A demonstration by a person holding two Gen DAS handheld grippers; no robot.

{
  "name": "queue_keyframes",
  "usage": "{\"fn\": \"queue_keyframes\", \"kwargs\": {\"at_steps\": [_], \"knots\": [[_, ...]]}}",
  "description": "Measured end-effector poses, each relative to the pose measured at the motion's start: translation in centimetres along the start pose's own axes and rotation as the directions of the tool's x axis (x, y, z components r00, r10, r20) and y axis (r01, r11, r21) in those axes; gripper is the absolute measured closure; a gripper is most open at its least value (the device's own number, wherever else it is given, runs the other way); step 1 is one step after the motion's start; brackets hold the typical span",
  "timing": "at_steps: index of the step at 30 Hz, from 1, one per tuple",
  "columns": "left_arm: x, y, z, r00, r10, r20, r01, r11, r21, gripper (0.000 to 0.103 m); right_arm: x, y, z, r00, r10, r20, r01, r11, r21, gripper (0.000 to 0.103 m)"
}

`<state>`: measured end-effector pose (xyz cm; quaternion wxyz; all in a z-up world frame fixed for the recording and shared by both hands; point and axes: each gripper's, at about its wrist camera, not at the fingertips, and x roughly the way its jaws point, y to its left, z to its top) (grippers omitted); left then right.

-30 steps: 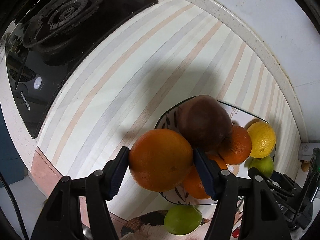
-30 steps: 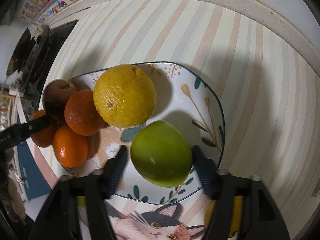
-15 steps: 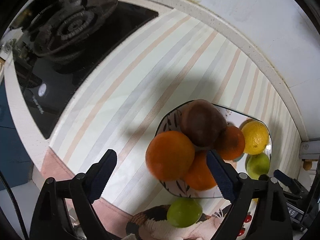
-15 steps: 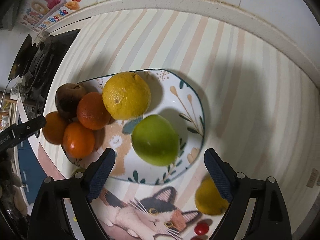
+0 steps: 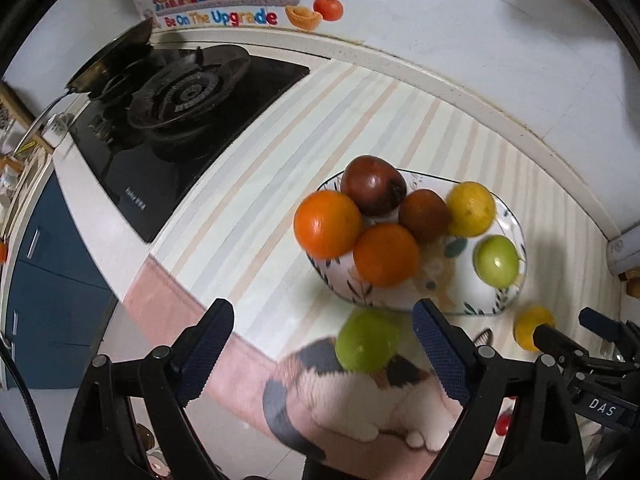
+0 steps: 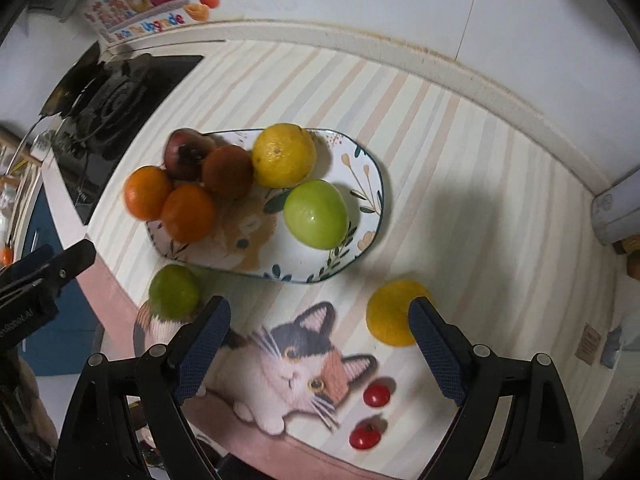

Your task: Organize fruits

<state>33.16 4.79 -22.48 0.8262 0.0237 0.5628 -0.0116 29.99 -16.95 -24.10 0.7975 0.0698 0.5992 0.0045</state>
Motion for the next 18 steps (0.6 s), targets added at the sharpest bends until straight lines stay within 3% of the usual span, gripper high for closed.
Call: {"fn": "queue_keyframes", "kwargs": {"at_steps": [18], "knots": [[-13.3,-1.1,-6.2,0.983,-0.076,0.168,0.071,0.997,0.031,0.012,-14.2,1.5,-6.5,0.982,0.062,0.177,-0.049,0.996,-0.073,0.01]]}}
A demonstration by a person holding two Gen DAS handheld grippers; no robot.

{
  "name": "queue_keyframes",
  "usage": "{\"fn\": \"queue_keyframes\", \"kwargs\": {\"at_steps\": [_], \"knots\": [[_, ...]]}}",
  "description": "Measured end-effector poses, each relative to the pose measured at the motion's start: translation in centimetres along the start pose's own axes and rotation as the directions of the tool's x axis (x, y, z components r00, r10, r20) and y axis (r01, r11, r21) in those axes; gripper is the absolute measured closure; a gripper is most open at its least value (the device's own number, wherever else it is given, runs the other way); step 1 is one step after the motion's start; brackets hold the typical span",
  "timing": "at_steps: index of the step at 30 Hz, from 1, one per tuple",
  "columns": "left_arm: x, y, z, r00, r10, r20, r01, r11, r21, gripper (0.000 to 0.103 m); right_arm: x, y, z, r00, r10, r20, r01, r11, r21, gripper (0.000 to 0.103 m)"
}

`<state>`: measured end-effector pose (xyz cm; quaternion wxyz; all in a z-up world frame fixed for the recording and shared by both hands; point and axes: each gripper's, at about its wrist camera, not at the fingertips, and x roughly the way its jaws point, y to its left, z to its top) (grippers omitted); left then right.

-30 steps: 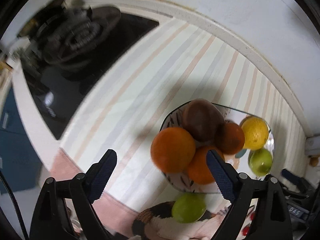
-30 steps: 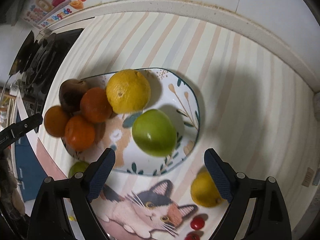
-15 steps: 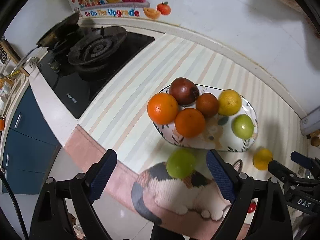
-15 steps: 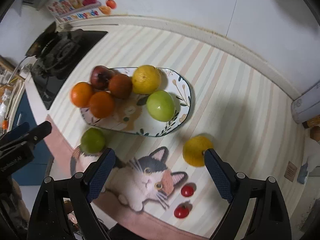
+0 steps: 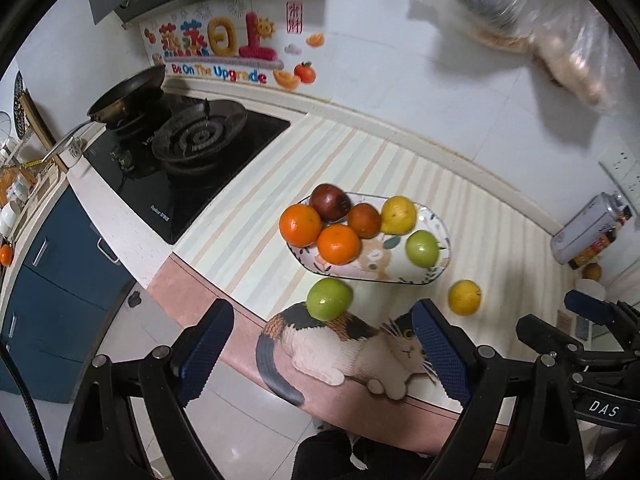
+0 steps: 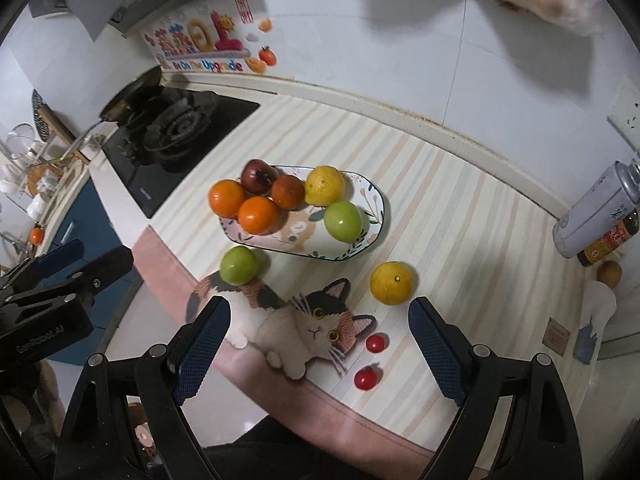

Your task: Organize fruits

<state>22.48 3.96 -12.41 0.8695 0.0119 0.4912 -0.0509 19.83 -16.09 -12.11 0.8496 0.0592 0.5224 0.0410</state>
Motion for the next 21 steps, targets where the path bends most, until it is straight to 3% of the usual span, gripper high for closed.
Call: {"fn": "queue_keyframes", "kwargs": {"at_steps": [9,21], "knots": [[-4.2,-0.7,-0.2,0.998,-0.037,0.047,0.038,0.999,-0.013,0.012,-4.7,0.3,-0.9,0.998,0.034,0.045,-0.034,0.999,-0.004,0.01],[-4.6,-1.7,0.0,0.997,-0.051,0.051,0.051,0.999,-0.003,0.012,-4.9,-0.4,-0.5,0.998,0.047,0.05,-0.047,0.999,0.011,0.01]]}}
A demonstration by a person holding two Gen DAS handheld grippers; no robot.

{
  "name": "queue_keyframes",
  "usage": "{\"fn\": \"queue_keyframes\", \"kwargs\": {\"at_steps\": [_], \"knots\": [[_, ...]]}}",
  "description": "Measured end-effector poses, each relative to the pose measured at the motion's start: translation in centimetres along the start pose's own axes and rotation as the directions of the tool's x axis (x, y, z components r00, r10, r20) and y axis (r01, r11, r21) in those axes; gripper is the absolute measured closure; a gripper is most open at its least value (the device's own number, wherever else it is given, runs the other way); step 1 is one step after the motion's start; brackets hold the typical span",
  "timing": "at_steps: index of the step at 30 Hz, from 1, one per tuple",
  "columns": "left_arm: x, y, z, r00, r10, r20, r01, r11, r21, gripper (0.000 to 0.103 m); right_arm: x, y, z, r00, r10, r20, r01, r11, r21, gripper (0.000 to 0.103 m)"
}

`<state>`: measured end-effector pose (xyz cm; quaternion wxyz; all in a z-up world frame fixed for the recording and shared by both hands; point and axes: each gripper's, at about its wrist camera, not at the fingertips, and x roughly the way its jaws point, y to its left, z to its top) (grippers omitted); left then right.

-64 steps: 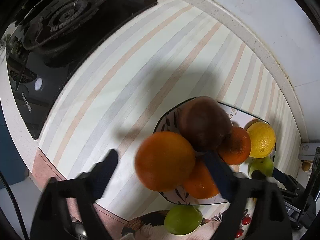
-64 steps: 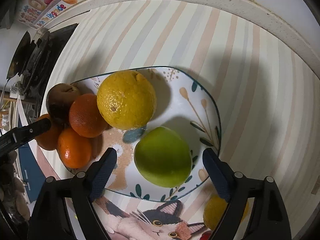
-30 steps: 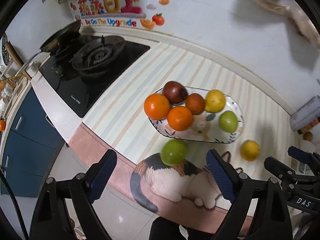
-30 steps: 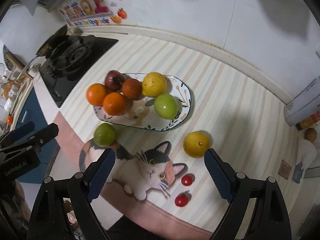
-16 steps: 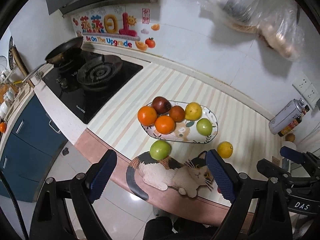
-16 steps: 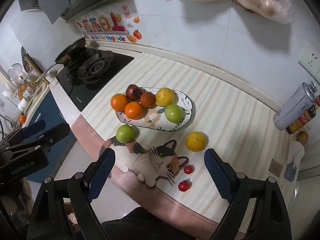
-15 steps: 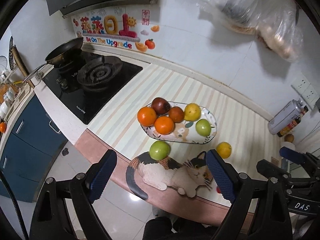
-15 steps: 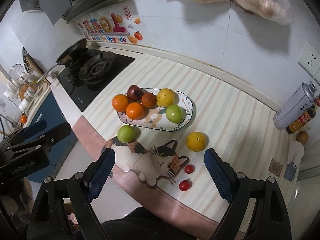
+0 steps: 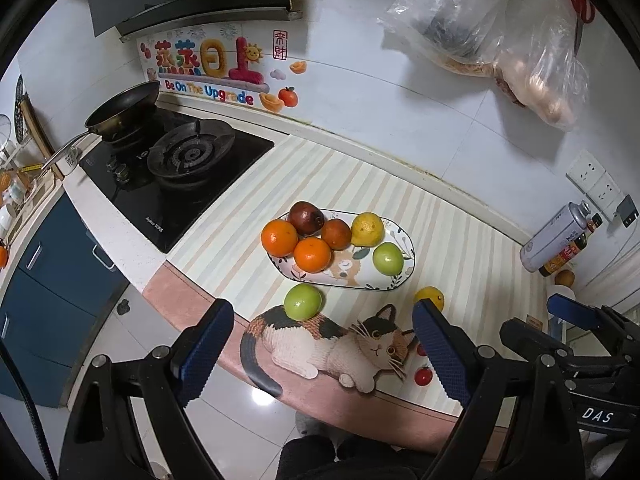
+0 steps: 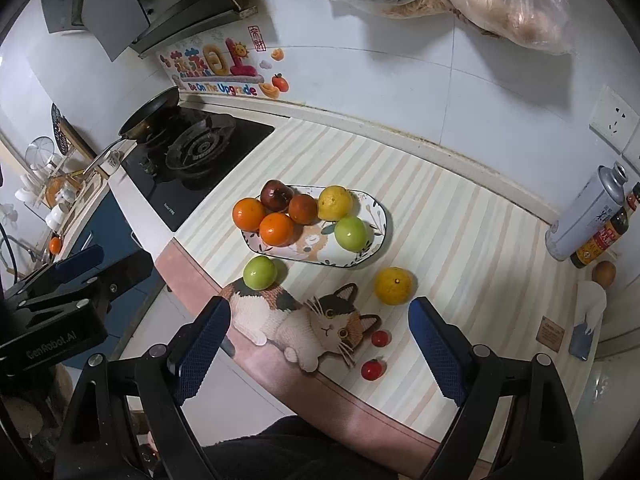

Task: Organize fruits
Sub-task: 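Grasp the green apple with the left tool while the right tool grasps the lemon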

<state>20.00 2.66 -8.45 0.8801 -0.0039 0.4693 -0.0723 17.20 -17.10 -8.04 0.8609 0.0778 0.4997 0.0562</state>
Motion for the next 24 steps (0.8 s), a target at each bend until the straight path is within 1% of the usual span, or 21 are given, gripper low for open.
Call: {"fn": "queue_keyframes", "kwargs": {"at_steps": [4,7,8,9,11,13,15,16,17,18,20,21,22,24], "knots": [[0.4,-0.1,0.5,1.0,0.001,0.0,-0.001,1.0,-0.002,0.012,0.5,-0.6,0.5,1.0,0.01,0.0,-0.01,1.0,0.021,0.01],[1.5,0.0,0.8,1.0,0.011,-0.009,-0.011,1.0,-0.001,0.01,2.1,-1.9,1.0,1.0,0.005,-0.013,-0.004,0.998,0.061,0.01],[2.3,0.2,1.0,1.0,0.024,-0.02,-0.024,1.0,-0.002,0.007,3.1,-2.8,1.1,1.0,-0.007,-0.028,0.009,0.997,0.082,0.01],[2.9,0.4,1.2,0.999,0.033,-0.025,-0.033,0.999,-0.004,0.001,3.9,-3.6,1.2,0.999,-0.009,-0.038,0.013,0.995,0.101,0.01],[4.7,0.8,1.4,0.997,0.068,-0.044,-0.068,0.998,-0.002,0.0,6.0,-5.4,1.5,0.998,-0.024,-0.062,0.033,0.989,0.142,0.01],[7.1,1.5,1.5,0.993,0.092,-0.08,-0.093,0.996,-0.004,0.0,8.6,-7.2,1.6,0.995,-0.025,-0.095,0.042,0.983,0.178,0.01],[10.2,2.6,1.4,0.984,0.101,-0.144,-0.105,0.994,-0.018,0.0,11.6,-8.9,1.5,0.991,-0.019,-0.133,0.048,0.975,0.217,0.01],[11.2,2.8,1.4,0.982,0.102,-0.16,-0.107,0.994,-0.02,0.0,13.1,-9.6,1.4,0.988,-0.017,-0.153,0.052,0.972,0.23,0.01],[13.1,3.3,1.2,0.973,0.117,-0.197,-0.123,0.992,-0.017,0.0,14.4,-10.3,1.3,0.985,-0.021,-0.173,0.064,0.968,0.244,0.01],[14.5,3.5,1.0,0.965,0.133,-0.225,-0.137,0.991,-0.004,0.0,16.0,-10.9,1.1,0.981,-0.019,-0.193,0.068,0.965,0.255,0.01],[16.7,3.6,0.5,0.953,0.173,-0.249,-0.172,0.985,0.025,0.0,18.7,-11.8,0.7,0.973,-0.016,-0.23,0.08,0.959,0.273,0.01],[18.1,3.7,0.3,0.942,0.188,-0.276,-0.182,0.982,0.046,0.0,20.0,-12.3,0.5,0.968,-0.014,-0.252,0.087,0.956,0.282,0.01],[19.2,3.7,0.0,0.935,0.189,-0.301,-0.179,0.982,0.062,0.0,21.1,-12.6,0.3,0.964,-0.011,-0.267,0.091,0.953,0.288,0.011],[21.2,3.5,-0.4,0.925,0.196,-0.326,-0.175,0.98,0.093,0.0,23.3,-13.1,-0.1,0.954,-0.016,-0.299,0.106,0.952,0.286,0.011]]}}
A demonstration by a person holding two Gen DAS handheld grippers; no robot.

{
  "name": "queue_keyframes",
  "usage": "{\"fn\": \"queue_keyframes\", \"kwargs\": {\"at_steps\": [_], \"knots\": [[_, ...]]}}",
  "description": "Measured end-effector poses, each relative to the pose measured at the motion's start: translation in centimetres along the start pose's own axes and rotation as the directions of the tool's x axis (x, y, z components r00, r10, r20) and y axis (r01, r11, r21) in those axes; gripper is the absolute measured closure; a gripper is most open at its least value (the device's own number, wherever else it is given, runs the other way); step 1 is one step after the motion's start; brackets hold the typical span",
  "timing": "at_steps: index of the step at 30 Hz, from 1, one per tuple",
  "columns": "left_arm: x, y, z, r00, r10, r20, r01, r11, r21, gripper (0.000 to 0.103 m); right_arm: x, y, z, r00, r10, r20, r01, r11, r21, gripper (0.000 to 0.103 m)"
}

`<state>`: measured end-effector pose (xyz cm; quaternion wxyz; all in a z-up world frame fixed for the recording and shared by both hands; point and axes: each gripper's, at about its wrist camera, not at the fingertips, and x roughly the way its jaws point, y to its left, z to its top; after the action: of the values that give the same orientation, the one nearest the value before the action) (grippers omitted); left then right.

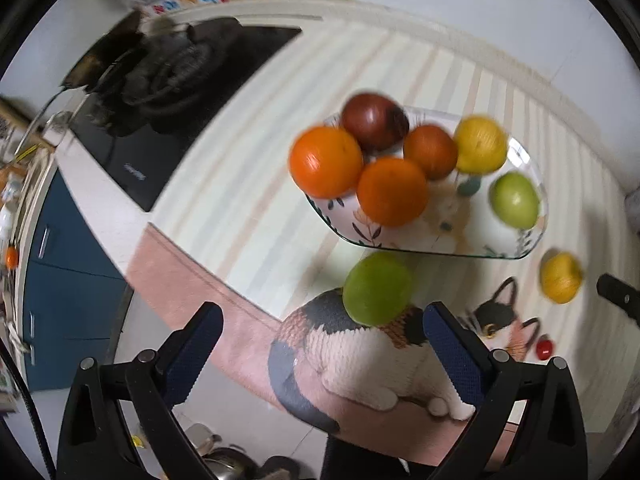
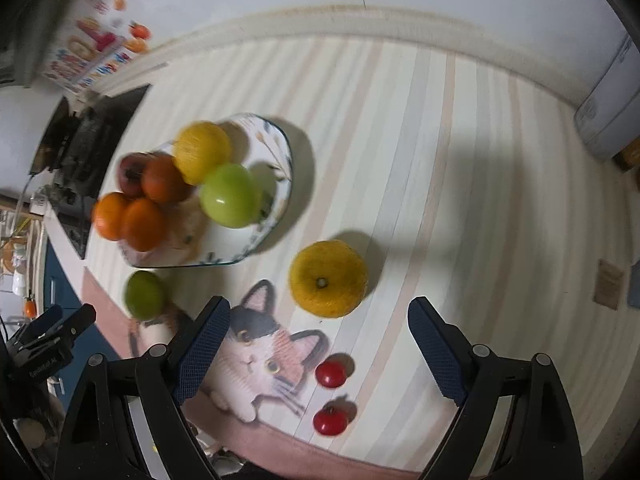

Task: Organize fruits
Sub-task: 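Grasp the green apple with the left tool while the right tool grasps the lemon, then place the green apple on the plate with the left tool while the right tool places the lemon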

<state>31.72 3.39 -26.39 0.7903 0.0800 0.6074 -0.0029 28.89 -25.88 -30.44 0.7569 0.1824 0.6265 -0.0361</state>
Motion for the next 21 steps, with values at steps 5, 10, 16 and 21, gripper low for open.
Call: {"fn": "queue_keyframes", "kwargs": {"at_steps": [5,10,16,21], "knots": [[3.9,-1.9,0.5,0.996,0.01,-0.084,-0.003,0.997,0.076,0.0,3.4,-0.3,0.6,0.999,-0.02,-0.051,0.02,1.0,0.007,0.015],[6.3,-3.4,0.8,0.993,-0.02,-0.115,0.035,0.991,0.133,0.021,5.5,-0.2,1.2,0.996,-0.009,-0.089,0.009,1.0,0.003,0.03],[6.5,-5.3,0.3,0.994,-0.028,-0.101,0.046,0.984,0.174,0.048,6.7,0.5,0.9,0.995,-0.029,-0.094,0.026,0.999,-0.038,0.04],[5.7,-5.3,-0.7,0.989,-0.095,-0.112,0.109,0.986,0.13,0.049,6.9,2.4,-0.7,0.993,-0.011,-0.119,0.001,0.997,-0.08,0.04]]}}
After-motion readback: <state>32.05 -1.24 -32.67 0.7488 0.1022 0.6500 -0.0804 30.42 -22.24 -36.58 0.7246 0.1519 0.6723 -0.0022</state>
